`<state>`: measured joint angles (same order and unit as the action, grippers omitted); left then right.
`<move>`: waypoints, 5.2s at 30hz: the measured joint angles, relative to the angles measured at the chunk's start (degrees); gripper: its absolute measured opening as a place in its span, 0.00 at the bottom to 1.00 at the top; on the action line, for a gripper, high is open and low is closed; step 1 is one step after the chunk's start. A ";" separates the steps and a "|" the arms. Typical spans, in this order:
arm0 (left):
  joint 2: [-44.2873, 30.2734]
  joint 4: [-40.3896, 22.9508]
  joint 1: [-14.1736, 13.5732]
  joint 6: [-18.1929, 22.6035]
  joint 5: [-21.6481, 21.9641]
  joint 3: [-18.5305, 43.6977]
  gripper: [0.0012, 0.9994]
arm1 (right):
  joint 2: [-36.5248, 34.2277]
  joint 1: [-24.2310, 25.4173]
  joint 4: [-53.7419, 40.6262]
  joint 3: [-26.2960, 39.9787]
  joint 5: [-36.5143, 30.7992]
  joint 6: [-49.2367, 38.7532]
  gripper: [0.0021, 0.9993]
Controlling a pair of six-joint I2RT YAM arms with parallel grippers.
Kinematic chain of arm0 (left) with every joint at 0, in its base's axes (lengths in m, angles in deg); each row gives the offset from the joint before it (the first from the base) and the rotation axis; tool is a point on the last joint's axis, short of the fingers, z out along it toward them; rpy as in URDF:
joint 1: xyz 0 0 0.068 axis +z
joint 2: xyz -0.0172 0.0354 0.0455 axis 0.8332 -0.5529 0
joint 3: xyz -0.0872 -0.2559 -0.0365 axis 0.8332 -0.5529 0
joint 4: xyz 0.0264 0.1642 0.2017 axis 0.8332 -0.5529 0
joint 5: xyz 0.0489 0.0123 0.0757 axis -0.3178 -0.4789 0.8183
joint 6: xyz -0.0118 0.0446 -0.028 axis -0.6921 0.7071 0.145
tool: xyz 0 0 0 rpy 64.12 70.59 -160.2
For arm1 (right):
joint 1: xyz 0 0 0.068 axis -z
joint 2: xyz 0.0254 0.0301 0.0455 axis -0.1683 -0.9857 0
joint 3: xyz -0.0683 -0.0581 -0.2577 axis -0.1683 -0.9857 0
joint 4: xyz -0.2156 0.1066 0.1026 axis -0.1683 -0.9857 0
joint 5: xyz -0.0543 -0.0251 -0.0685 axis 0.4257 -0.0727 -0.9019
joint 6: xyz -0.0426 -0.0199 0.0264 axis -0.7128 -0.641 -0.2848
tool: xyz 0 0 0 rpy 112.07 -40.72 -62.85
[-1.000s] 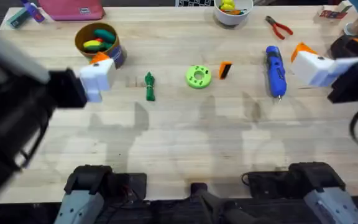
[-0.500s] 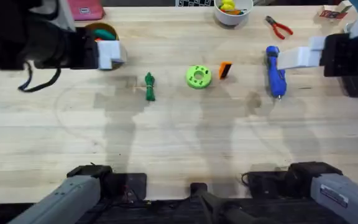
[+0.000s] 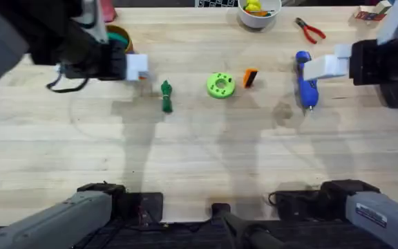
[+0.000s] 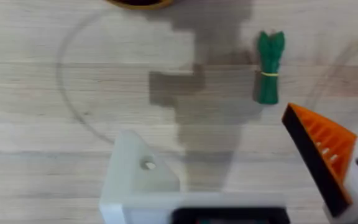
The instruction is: Pick up the gripper from the table and insert it into the empty holder that is missing its gripper. Then pick up a screw, insert it into the mounting hole, and use the screwdriver to tighten it. Finally, clean up the table by picking up the vegetable and placing it into the bucket.
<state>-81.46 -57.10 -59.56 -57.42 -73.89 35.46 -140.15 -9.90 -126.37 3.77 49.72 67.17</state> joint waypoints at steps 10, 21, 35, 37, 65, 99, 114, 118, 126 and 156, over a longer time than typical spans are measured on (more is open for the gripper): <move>-15.60 3.34 -9.54 -6.96 -0.79 0.39 0.99 | 0.00 0.00 -0.02 0.02 0.00 0.01 0.99; -28.70 9.23 -9.58 -8.17 -1.73 0.39 0.97 | 0.00 0.00 -0.02 0.02 0.00 0.00 0.99; -29.29 9.53 -9.60 -8.17 -3.02 0.43 0.02 | 0.00 0.00 -0.02 0.02 0.00 0.02 0.99; -29.29 9.53 -9.60 -8.17 -2.99 0.43 0.02 | 0.00 0.00 -0.02 0.02 0.00 0.02 0.99; -7.50 4.57 -9.60 -7.89 -1.81 9.57 0.02 | 0.00 0.00 -0.02 0.02 0.00 -0.01 0.99; -7.55 9.76 -9.60 10.51 -1.50 10.05 0.99 | 0.00 0.00 -0.26 0.02 0.24 0.17 0.99; -7.52 25.31 -5.29 21.09 -6.32 10.09 0.99 | 0.00 0.00 -0.26 0.02 0.37 0.17 0.99; -6.41 26.93 -2.39 24.23 -10.99 9.58 0.99 | 0.00 0.00 -0.26 0.02 0.37 0.17 0.99; 7.62 36.36 -2.08 26.69 -16.08 -2.45 0.99 | 0.00 0.00 -0.26 0.02 0.37 0.17 0.99; 60.36 93.08 -1.83 6.61 -28.06 -66.52 0.99 | 0.00 0.00 -0.26 0.02 0.37 0.17 0.99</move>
<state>-21.11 35.98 -61.40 -50.81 -101.95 -31.05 -140.15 -9.90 -126.63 3.79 50.09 67.34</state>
